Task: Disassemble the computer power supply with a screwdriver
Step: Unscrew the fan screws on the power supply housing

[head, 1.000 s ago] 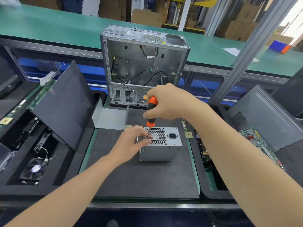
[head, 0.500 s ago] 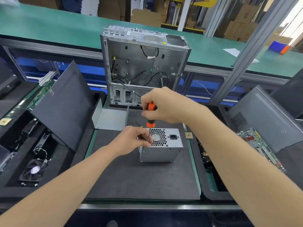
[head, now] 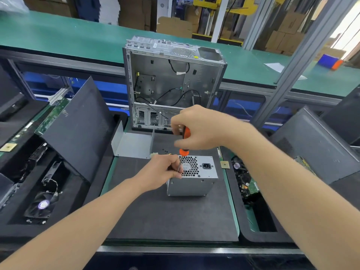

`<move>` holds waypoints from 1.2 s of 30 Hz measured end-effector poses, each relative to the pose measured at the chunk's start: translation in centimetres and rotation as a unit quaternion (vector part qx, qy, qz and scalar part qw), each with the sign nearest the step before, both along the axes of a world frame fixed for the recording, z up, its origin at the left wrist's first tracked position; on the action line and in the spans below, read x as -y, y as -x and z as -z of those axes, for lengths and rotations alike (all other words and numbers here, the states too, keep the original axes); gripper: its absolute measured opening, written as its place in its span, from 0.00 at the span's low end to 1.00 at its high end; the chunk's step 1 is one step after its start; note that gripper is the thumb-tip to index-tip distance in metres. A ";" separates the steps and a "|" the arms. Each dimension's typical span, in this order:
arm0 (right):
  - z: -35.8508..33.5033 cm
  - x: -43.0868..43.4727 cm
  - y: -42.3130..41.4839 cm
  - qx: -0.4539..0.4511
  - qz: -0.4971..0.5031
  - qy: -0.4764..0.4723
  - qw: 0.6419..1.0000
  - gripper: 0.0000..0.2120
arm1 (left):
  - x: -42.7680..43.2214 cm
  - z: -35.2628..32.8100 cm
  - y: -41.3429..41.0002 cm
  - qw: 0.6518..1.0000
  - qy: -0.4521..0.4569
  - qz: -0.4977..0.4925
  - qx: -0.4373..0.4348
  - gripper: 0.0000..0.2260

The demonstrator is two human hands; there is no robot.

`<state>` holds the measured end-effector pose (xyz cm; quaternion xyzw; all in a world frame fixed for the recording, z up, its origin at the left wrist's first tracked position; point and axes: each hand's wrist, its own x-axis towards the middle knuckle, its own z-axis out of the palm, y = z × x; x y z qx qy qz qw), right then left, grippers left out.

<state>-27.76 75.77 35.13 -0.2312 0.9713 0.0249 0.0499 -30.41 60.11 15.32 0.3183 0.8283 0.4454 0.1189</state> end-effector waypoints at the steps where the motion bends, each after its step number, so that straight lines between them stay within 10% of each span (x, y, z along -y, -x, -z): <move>1: 0.9 0.6 -0.3 -0.062 0.057 -0.015 0.996 0.19 | 0.0 0.0 0.0 1.000 0.000 -0.003 0.001 0.12; 3: 2.2 2.3 -1.0 -0.142 0.159 -0.039 0.976 0.29 | 0.0 0.1 0.0 1.000 0.008 0.000 -0.003 0.16; 6: 3.5 2.7 -0.3 -0.147 0.193 -0.014 0.970 0.15 | 0.1 0.1 0.1 1.000 0.010 0.013 -0.002 0.15; 15: 0.4 0.0 1.0 0.030 -0.081 0.035 0.996 0.07 | 0.7 -0.1 0.3 0.998 -0.016 0.026 0.055 0.04; 24: 0.3 -1.6 1.0 0.070 -0.092 0.089 0.989 0.13 | 0.6 0.9 0.1 0.996 -0.052 -0.007 0.067 0.08; 29: 1.8 1.0 -0.2 -0.168 0.140 -0.018 0.976 0.31 | 0.4 0.8 0.0 0.996 -0.052 -0.009 0.072 0.10; 36: 1.7 1.8 0.8 -0.027 0.141 0.060 0.988 0.21 | 1.0 -0.6 0.2 0.992 -0.064 0.006 0.110 0.01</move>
